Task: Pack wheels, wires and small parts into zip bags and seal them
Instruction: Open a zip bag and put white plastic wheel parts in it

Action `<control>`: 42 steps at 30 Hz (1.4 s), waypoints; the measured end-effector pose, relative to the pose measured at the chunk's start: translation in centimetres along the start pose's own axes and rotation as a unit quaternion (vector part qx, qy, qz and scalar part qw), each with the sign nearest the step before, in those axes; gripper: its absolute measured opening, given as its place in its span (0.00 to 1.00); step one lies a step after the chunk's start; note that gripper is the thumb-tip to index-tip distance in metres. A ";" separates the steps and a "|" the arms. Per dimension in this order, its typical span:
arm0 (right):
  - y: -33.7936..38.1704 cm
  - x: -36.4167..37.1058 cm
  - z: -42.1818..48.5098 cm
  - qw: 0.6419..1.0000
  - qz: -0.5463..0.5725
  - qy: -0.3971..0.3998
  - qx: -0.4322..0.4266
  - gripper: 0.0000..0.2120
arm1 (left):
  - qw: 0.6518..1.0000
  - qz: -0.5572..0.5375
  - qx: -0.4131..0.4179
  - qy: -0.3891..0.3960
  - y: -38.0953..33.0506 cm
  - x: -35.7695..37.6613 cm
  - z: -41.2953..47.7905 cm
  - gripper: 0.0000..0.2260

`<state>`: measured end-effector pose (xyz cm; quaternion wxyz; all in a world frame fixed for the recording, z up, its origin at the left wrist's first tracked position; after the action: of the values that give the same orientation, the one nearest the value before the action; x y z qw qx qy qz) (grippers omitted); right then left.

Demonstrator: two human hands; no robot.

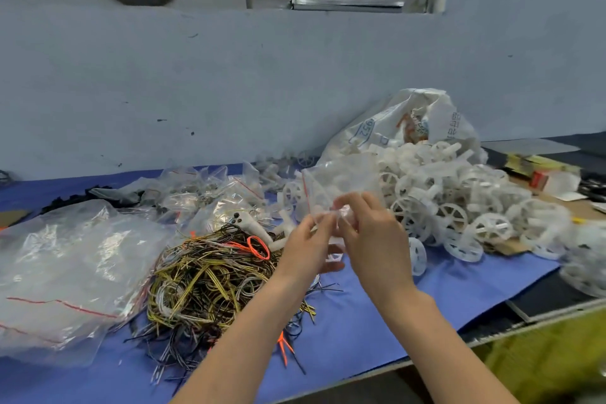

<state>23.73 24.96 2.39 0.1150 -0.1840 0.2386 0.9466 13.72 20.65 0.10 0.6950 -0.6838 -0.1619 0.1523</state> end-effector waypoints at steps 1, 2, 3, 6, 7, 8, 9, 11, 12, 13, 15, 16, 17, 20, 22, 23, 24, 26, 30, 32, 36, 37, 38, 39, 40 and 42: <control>-0.1 0.2 -0.3 0.999 -0.028 -0.021 -0.038 0.08 | 1.000 -0.003 0.009 -0.024 0.2 -0.2 0.0 0.11; -0.4 0.4 -0.4 0.995 -0.055 -0.045 -0.066 0.10 | 0.998 -0.003 0.024 -0.064 0.4 -0.6 0.0 0.11; -0.8 0.7 -0.4 0.992 -0.070 -0.069 -0.073 0.10 | 0.992 0.000 0.047 -0.114 0.9 -1.4 -0.1 0.12; -2.4 2.0 0.7 0.983 0.046 -0.161 0.082 0.08 | 0.946 0.102 0.160 -0.264 1.8 -4.7 -1.0 0.10; -2.5 3.0 0.8 0.961 0.143 -0.166 0.168 0.07 | 0.920 0.158 0.206 -0.294 1.6 -5.6 -1.3 0.09; -2.3 4.4 0.7 0.931 0.239 -0.136 0.239 0.09 | 0.896 0.200 0.250 -0.309 0.9 -6.2 -1.6 0.08; -1.7 5.9 0.5 0.912 0.299 -0.078 0.271 0.11 | 0.868 0.252 0.288 -0.315 0.0 -6.7 -1.6 0.08; -0.2 8.4 -0.2 0.903 0.334 0.063 0.262 0.12 | 0.759 0.439 0.354 -0.324 -2.5 -7.1 -1.3 0.09; 0.2 9.2 -0.3 0.897 0.341 0.116 0.255 0.12 | 0.695 0.528 0.374 -0.315 -3.4 -7.3 -1.1 0.09; 0.1 9.6 0.0 0.888 0.350 0.142 0.262 0.12 | 0.656 0.580 0.381 -0.296 -3.9 -7.5 -0.7 0.11; -1.1 9.9 0.8 0.871 0.373 0.136 0.289 0.08 | 0.653 0.605 0.374 -0.260 -4.5 -8.2 -0.3 0.17; -1.8 10.1 1.1 0.858 0.389 0.116 0.317 0.07 | 0.662 0.596 0.380 -0.249 -4.5 -8.6 -0.1 0.18; -2.4 10.5 1.1 0.830 0.409 0.097 0.367 0.10 | 0.671 0.586 0.388 -0.238 -4.4 -8.7 0.1 0.20; -2.2 12.3 -0.3 0.672 0.487 0.103 0.548 0.12 | 0.684 0.550 0.439 -0.193 -4.2 -7.8 1.7 0.25; -1.9 13.4 -2.1 0.659 0.452 0.166 0.578 0.09 | 0.685 0.562 0.434 -0.165 -3.4 -6.8 2.7 0.25; -2.5 13.5 -2.9 0.688 0.422 0.162 0.568 0.11 | 0.686 0.577 0.416 -0.154 -2.9 -6.6 3.2 0.25; -3.1 13.1 -3.6 0.739 0.380 0.129 0.541 0.18 | 0.690 0.589 0.396 -0.146 -2.3 -6.5 3.7 0.24; -4.4 10.8 -4.4 0.874 0.222 0.054 0.429 0.38 | 0.700 0.595 0.371 -0.135 -1.0 -6.4 4.4 0.23; -4.6 8.4 -4.0 0.981 -0.012 0.056 0.187 0.34 | 0.713 0.592 0.360 -0.106 1.1 -4.9 4.8 0.22; -4.8 8.2 -3.5 0.980 -0.035 0.083 0.180 0.22 | 0.728 0.585 0.349 -0.076 2.3 -4.0 5.0 0.23; -6.8 6.8 -2.8 0.975 -0.053 0.035 0.215 0.19 | 0.808 0.526 0.265 -0.023 4.5 -4.1 5.5 0.30; -7.1 6.3 -2.6 0.976 -0.056 0.008 0.210 0.19 | 0.818 0.522 0.237 -0.045 5.0 -4.6 5.8 0.29; -7.3 6.0 -2.5 0.977 -0.061 -0.016 0.202 0.19 | 0.806 0.548 0.208 -0.078 5.2 -5.1 6.2 0.28; -7.4 5.7 -2.5 0.978 -0.066 -0.037 0.192 0.18 | 0.775 0.595 0.178 -0.115 5.4 -5.5 6.7 0.26; -7.4 5.4 -2.4 0.979 -0.070 -0.056 0.182 0.18 | 0.734 0.646 0.149 -0.145 5.6 -5.9 7.2 0.24; -7.3 4.9 -2.3 0.979 -0.073 -0.090 0.167 0.18 | 0.657 0.728 0.103 -0.166 5.9 -6.1 7.9 0.19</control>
<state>22.16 30.78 -4.49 0.2339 -0.0931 0.3682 0.8950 4.86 25.26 -5.75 0.3900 -0.4702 0.2917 0.7360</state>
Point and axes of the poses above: each hand's wrist, its own z-axis towards the middle knuckle, its own x-axis out of the palm, y = z × x, the point moved 2 cm from there along z, towards the middle knuckle, and after that the axes turned 8 degrees about z, right-handed, at the moved point
